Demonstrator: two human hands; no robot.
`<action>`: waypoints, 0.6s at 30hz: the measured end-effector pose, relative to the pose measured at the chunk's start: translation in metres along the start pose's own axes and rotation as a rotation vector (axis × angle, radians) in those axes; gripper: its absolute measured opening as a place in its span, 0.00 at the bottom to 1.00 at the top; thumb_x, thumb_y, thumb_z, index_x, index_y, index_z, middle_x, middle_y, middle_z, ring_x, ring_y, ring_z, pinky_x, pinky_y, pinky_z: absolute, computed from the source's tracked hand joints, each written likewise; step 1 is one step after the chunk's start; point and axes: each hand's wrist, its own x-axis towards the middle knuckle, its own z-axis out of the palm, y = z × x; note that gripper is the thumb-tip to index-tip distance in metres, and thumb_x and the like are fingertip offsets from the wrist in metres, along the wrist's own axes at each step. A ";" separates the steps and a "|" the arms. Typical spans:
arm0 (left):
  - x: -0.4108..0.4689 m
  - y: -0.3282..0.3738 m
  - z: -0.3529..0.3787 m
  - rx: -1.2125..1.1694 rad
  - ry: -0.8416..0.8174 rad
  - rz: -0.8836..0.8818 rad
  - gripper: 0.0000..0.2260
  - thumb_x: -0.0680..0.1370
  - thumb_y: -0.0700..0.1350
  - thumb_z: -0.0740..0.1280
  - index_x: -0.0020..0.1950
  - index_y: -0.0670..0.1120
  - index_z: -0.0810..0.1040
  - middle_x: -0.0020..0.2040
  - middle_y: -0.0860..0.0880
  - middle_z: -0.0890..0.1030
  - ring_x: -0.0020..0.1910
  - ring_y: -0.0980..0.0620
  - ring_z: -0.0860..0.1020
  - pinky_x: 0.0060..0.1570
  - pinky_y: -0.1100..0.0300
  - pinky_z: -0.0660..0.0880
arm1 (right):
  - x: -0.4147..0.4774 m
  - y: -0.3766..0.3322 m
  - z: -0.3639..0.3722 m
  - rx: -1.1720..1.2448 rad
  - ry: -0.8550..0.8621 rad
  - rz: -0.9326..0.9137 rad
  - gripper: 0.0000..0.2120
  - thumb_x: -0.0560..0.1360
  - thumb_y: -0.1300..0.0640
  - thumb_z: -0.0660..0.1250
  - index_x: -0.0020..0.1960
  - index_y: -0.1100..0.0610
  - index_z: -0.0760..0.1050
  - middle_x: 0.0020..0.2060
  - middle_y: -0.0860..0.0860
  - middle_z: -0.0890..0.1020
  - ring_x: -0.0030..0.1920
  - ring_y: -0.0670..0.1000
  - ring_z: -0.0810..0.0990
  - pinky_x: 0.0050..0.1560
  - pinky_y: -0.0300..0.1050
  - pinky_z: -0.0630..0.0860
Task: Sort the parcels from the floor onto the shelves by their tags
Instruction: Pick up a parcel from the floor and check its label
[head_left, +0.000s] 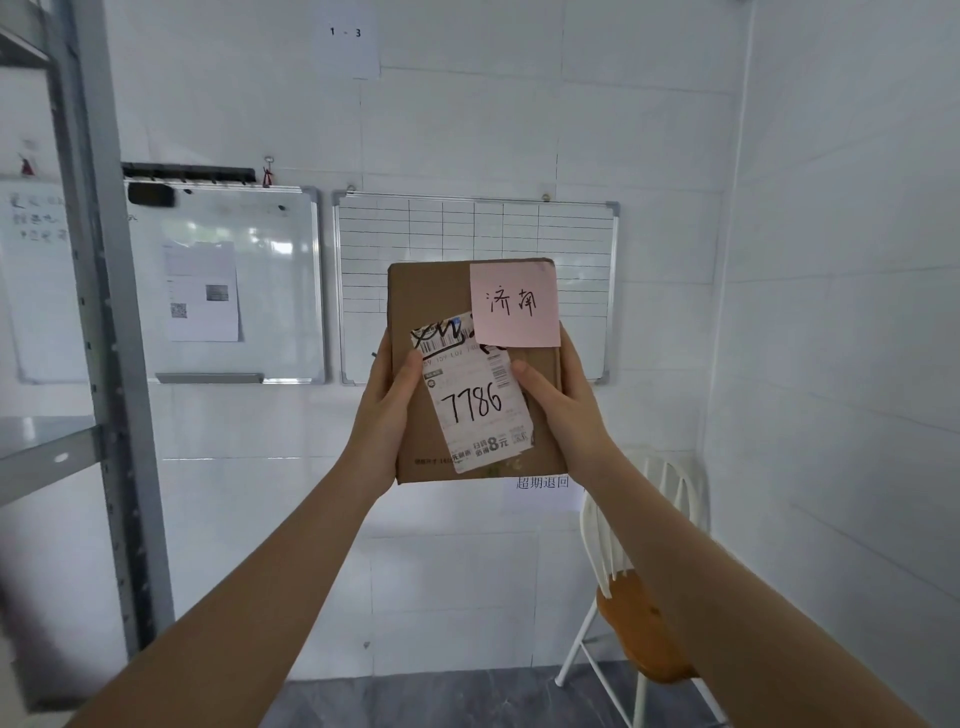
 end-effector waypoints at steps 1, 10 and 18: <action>0.000 0.000 0.000 0.003 0.006 0.008 0.19 0.78 0.54 0.60 0.69 0.61 0.66 0.55 0.54 0.81 0.54 0.51 0.80 0.47 0.54 0.79 | 0.000 -0.001 0.000 -0.015 -0.001 -0.002 0.30 0.76 0.55 0.66 0.73 0.41 0.58 0.64 0.49 0.76 0.58 0.52 0.80 0.52 0.50 0.81; -0.003 0.007 -0.002 0.033 0.018 0.046 0.19 0.78 0.53 0.60 0.70 0.60 0.65 0.56 0.53 0.81 0.52 0.53 0.80 0.42 0.59 0.79 | 0.000 -0.002 0.004 -0.036 0.007 -0.031 0.29 0.76 0.54 0.66 0.73 0.42 0.58 0.64 0.49 0.76 0.59 0.52 0.79 0.54 0.53 0.80; -0.004 0.011 -0.023 0.108 0.030 0.080 0.20 0.79 0.55 0.57 0.71 0.61 0.63 0.56 0.56 0.80 0.54 0.53 0.80 0.50 0.54 0.79 | 0.006 0.013 0.027 -0.019 0.009 -0.048 0.29 0.75 0.52 0.66 0.72 0.41 0.58 0.63 0.50 0.76 0.58 0.53 0.79 0.53 0.53 0.81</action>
